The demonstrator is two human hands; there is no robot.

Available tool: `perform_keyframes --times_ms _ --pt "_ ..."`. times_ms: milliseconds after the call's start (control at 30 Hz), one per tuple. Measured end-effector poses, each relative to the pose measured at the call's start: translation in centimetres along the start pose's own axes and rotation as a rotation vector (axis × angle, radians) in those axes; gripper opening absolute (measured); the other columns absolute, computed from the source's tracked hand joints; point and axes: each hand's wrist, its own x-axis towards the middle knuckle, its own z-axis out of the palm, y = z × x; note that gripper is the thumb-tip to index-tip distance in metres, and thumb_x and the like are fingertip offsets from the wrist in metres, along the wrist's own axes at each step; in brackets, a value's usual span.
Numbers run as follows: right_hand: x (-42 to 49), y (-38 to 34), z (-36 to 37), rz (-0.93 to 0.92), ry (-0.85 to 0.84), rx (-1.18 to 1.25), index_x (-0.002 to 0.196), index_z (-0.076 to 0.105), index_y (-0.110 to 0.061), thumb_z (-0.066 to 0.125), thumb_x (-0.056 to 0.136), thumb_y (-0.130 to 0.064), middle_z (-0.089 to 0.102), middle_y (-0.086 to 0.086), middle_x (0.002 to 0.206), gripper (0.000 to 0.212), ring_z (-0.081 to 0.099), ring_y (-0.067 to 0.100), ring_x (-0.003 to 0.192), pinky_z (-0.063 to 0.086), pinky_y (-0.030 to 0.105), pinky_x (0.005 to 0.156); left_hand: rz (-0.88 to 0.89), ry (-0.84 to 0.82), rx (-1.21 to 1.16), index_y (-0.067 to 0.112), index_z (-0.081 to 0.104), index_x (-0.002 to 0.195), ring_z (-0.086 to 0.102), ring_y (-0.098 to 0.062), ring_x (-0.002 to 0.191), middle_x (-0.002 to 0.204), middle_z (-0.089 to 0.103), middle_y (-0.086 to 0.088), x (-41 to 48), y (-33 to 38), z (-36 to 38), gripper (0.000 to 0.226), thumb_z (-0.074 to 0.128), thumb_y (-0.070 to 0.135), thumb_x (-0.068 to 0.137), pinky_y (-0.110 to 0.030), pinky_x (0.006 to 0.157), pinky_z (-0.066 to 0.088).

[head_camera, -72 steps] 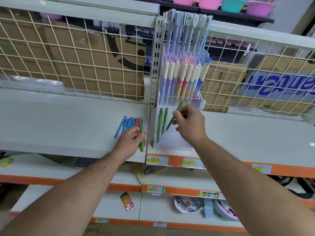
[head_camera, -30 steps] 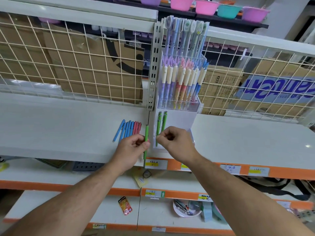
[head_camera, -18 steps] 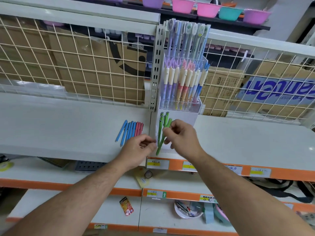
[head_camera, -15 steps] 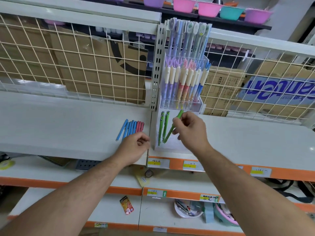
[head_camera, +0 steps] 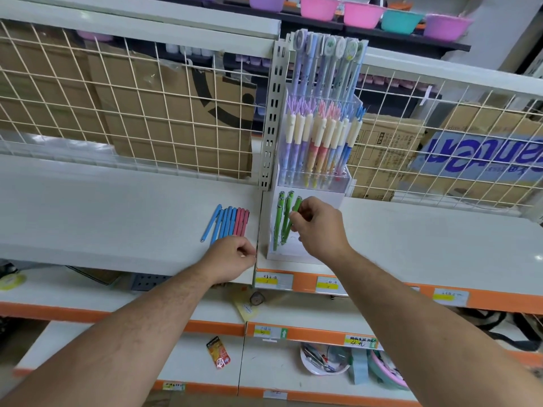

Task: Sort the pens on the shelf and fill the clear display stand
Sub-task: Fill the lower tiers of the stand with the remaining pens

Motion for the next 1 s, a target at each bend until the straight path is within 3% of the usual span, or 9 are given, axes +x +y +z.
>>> perform_keyframes --times_ms 233,433,567,700,867,1000 --pt "-0.1 0.5 0.7 -0.022 -0.046 -0.114 0.086 0.063 -0.016 0.067 0.095 -0.022 0.072 0.007 0.082 0.012 0.065 0.024 0.071 0.056 0.034 0.069 0.005 -0.001 -0.006 0.03 0.068 0.09 0.06 -0.001 0.09 0.094 0.065 0.015 0.1 -0.2 0.0 0.011 0.068 0.02 0.088 -0.014 0.073 0.044" --pt "0.1 0.9 0.9 -0.003 -0.054 -0.124 0.095 0.069 -0.011 0.066 0.096 -0.024 0.073 0.007 0.082 0.013 0.069 0.024 0.075 0.058 0.039 0.073 0.005 0.006 0.0 0.026 0.069 0.093 0.06 -0.001 0.088 0.093 0.064 0.014 0.1 -0.2 -0.1 0.01 0.067 0.018 0.089 -0.013 0.071 0.043" --pt "-0.1 1.0 1.0 0.037 -0.062 -0.13 0.1 0.07 -0.011 0.07 0.092 -0.024 0.072 0.003 0.082 0.015 0.07 0.021 0.078 0.058 0.035 0.077 0.003 0.004 -0.01 0.028 0.068 0.092 0.06 -0.002 0.088 0.094 0.065 0.014 0.2 -0.3 0.0 0.011 0.067 0.018 0.088 -0.015 0.072 0.044" --pt "-1.3 1.5 1.2 0.075 -0.045 -0.159 0.085 0.067 -0.018 0.067 0.091 -0.023 0.066 -0.007 0.074 0.009 0.063 0.013 0.072 0.054 0.032 0.07 -0.016 0.006 -0.063 0.025 0.071 0.097 0.061 -0.003 0.091 0.095 0.067 0.013 0.2 -0.3 -0.2 0.012 0.066 0.017 0.089 -0.015 0.074 0.046" --pt "-3.5 1.4 3.0 0.01 -0.278 -0.221 0.073 0.063 -0.022 0.067 0.09 -0.025 0.065 -0.006 0.071 0.018 0.062 0.014 0.069 0.053 0.032 0.068 -0.013 0.112 -0.14 0.023 0.071 0.097 0.063 -0.002 0.088 0.094 0.068 0.012 -0.3 -0.7 -0.8 0.011 0.065 0.018 0.09 -0.013 0.071 0.045" --pt "-3.9 0.0 5.4 -0.07 -0.366 -0.237 0.085 0.067 -0.021 0.068 0.092 -0.03 0.069 -0.004 0.082 0.011 0.064 0.014 0.076 0.055 0.032 0.072 -0.012 0.207 -0.055 0.025 0.069 0.085 0.064 -0.004 0.08 0.086 0.069 0.012 -0.3 -1.9 -2.4 0.01 0.064 0.018 0.09 -0.018 0.071 0.049"
